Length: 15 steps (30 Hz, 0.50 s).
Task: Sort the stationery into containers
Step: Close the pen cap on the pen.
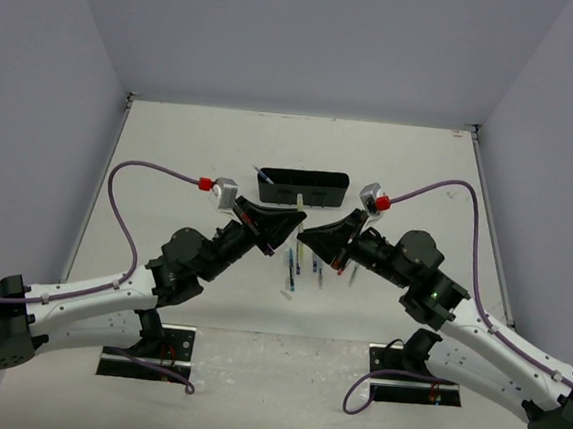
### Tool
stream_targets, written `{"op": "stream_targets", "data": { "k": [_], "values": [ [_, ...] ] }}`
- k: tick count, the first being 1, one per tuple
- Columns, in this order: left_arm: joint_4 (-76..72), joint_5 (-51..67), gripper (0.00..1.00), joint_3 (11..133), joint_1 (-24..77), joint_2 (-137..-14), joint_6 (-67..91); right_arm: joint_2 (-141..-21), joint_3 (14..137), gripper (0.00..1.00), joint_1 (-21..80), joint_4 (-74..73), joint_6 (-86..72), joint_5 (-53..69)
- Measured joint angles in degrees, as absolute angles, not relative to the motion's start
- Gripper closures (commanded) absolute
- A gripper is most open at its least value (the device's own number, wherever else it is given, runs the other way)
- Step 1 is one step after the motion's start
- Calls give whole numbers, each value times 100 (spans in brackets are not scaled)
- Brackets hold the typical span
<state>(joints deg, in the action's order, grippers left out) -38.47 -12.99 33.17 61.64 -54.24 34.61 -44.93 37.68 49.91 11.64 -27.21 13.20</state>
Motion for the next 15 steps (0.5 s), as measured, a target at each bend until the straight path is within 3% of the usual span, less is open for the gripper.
{"op": "stream_targets", "data": {
  "k": [2,4,8,10,11,13,14,15],
  "values": [
    [-3857,-1213,100,3326,6160,-5429,3396,-4497,3798,71,4989,1123,-2695,1367],
    [-3865,-1115,100,3326,6163,-5430,3367,-4525,3843,69,4981,1110,-2644,1474],
    [-3919,-968,100,3326,6176,-5430,3363,-4675,3896,82,4987,1164,-2631,1668],
    [-3935,-934,100,3326,6176,-5430,3363,-4757,3896,100,4987,1163,-2626,1739],
    [-3936,-922,98,3326,6176,-5430,3362,-4791,3896,100,4987,1160,-2618,1765],
    [-3921,-921,65,3331,6176,-5425,3356,-4792,3896,100,4987,1148,-2614,1764],
    [-3917,-918,55,3338,6176,-5421,3356,-4780,3896,100,4987,1147,-2601,1764],
    [-3876,-920,52,3363,6177,-5413,3352,-4762,3896,100,4987,1136,-2591,1767]
  ]
}}
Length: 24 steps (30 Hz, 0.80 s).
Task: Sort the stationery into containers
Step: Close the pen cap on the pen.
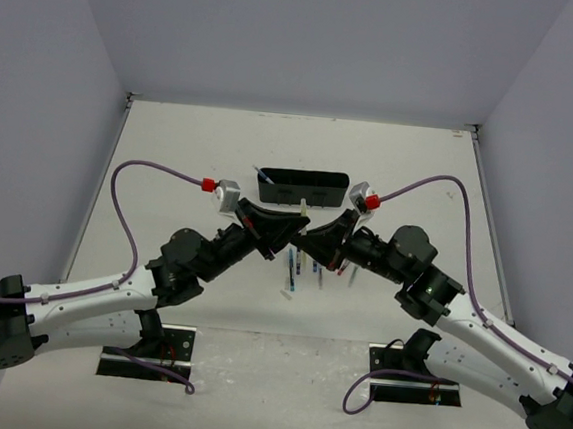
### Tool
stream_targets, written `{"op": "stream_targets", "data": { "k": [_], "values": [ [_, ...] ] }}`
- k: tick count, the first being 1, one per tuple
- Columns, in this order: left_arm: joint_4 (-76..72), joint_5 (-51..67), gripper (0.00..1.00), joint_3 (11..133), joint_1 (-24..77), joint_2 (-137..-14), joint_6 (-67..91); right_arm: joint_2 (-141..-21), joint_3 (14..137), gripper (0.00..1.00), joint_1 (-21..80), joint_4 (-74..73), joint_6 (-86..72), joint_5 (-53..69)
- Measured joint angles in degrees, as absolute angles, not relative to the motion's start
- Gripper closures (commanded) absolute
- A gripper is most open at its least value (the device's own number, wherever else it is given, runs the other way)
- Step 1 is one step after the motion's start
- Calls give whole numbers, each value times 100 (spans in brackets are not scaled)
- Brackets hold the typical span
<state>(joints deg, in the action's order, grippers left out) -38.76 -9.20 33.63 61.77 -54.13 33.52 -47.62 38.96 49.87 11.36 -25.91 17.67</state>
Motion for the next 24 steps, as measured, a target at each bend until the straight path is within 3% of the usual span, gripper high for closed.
{"op": "stream_targets", "data": {
  "k": [5,12,21,22,24],
  "values": [
    [-3486,-963,49,3733,6184,-5387,3273,-4601,3898,100,4986,1027,-2508,1804],
    [-3100,-963,63,4351,6184,-5405,3082,-4454,3898,100,4987,829,-2410,1987],
    [-2867,-871,71,4469,6184,-5595,3040,-4335,3918,100,4987,636,-2338,2049],
    [-2858,-842,75,4469,6184,-5621,3041,-4328,3939,100,4987,607,-2326,2049],
    [-2844,-763,99,4469,6184,-5671,3056,-4322,4004,100,4987,528,-2297,2047]
  ]
}}
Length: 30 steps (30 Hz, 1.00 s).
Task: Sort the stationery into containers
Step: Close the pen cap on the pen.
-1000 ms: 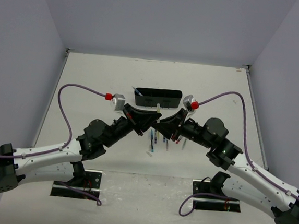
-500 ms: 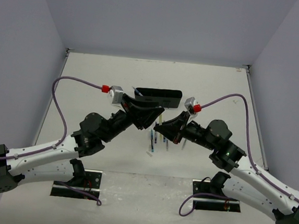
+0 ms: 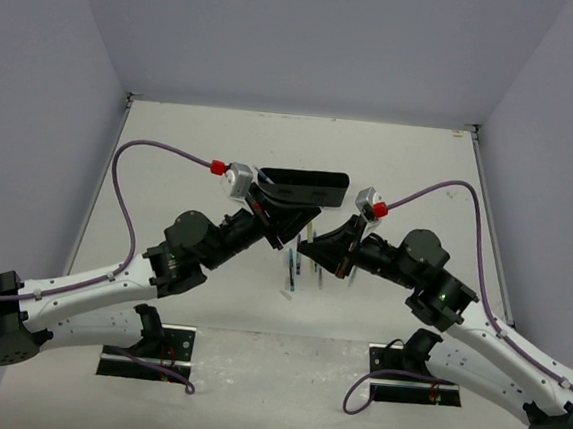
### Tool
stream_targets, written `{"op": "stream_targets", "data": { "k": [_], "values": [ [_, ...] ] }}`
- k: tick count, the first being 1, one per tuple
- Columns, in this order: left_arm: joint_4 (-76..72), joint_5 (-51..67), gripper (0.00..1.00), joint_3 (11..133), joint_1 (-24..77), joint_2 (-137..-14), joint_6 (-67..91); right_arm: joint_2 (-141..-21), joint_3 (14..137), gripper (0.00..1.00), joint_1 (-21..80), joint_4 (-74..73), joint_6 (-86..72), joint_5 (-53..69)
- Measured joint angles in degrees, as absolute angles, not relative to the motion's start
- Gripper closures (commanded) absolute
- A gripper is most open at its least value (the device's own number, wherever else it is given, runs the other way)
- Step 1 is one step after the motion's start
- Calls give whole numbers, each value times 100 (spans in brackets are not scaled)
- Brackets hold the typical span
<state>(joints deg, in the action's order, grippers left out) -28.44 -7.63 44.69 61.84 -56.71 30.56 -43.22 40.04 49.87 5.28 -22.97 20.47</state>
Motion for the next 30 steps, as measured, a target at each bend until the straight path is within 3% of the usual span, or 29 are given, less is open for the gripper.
{"op": "stream_targets", "data": {
  "k": [12,26,27,29,30],
  "values": [
    [-3003,-471,100,4467,6142,-5724,3275,-4421,4423,100,5005,-25,-2097,1867],
    [-4941,-1304,100,3767,6240,-5881,3827,-5634,6621,100,4757,-2271,-1694,2271],
    [-4943,-1385,100,3732,6267,-5867,3836,-5669,6646,94,4733,-2337,-1673,2344],
    [-4776,-1575,100,3716,6315,-5809,3833,-5742,6635,53,4700,-2361,-1631,2441],
    [-4522,-1673,100,3788,6332,-5775,3818,-5753,6540,39,4677,-2224,-1607,2424]
  ]
}}
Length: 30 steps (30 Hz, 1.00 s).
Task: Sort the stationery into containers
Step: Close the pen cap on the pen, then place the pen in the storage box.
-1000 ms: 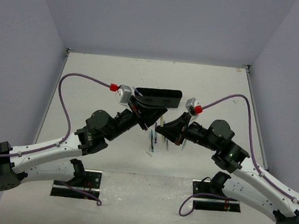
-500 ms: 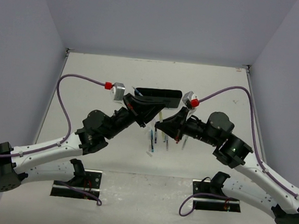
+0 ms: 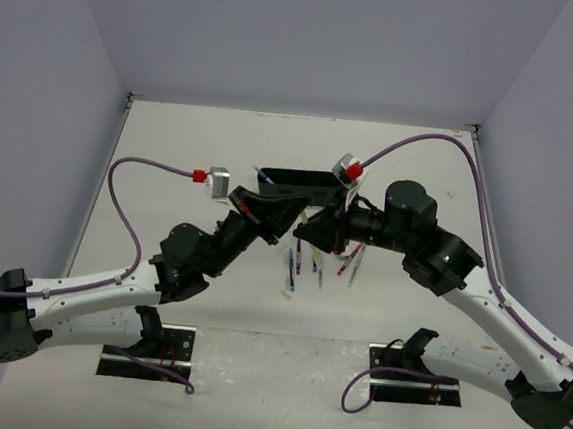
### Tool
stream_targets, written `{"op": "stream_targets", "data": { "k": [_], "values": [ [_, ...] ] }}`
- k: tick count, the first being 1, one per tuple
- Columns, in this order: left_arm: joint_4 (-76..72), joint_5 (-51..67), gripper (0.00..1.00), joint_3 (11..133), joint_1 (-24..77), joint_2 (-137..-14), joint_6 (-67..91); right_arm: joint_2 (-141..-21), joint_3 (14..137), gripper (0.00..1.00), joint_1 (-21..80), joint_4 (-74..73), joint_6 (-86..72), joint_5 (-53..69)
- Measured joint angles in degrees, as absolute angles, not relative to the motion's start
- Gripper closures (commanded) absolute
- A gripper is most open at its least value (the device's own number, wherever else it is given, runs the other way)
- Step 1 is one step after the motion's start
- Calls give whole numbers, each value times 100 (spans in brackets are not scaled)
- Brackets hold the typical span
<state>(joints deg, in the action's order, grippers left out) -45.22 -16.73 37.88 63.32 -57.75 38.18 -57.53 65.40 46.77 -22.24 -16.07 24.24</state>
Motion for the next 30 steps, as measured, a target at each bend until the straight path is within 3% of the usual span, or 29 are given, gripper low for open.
{"op": "stream_targets", "data": {
  "k": [2,3,4,8,12,18,30],
  "values": [
    [-3682,-1851,100,3965,6522,-5749,3742,-5700,6211,19,4598,-1566,-1578,2237],
    [-3256,-2221,100,4116,6617,-5796,3668,-5599,5987,4,4539,-1486,-1549,2102],
    [-2701,-2439,100,4373,6614,-5867,3586,-5433,5612,2,4481,-1228,-1565,1884],
    [-1507,-3250,100,5193,6210,-6272,3179,-4761,4642,1,4436,-986,-1670,1020],
    [-1367,-3863,100,5701,5221,-6713,2714,-3867,3931,1,4429,-990,-1839,154],
    [-2959,-4524,100,5644,4767,-7651,1704,-2875,3646,1,4429,-1251,-2040,-356],
    [-5710,-4335,100,5693,4025,-9972,565,-1888,3253,1,4429,-1510,-2468,-127]
  ]
}}
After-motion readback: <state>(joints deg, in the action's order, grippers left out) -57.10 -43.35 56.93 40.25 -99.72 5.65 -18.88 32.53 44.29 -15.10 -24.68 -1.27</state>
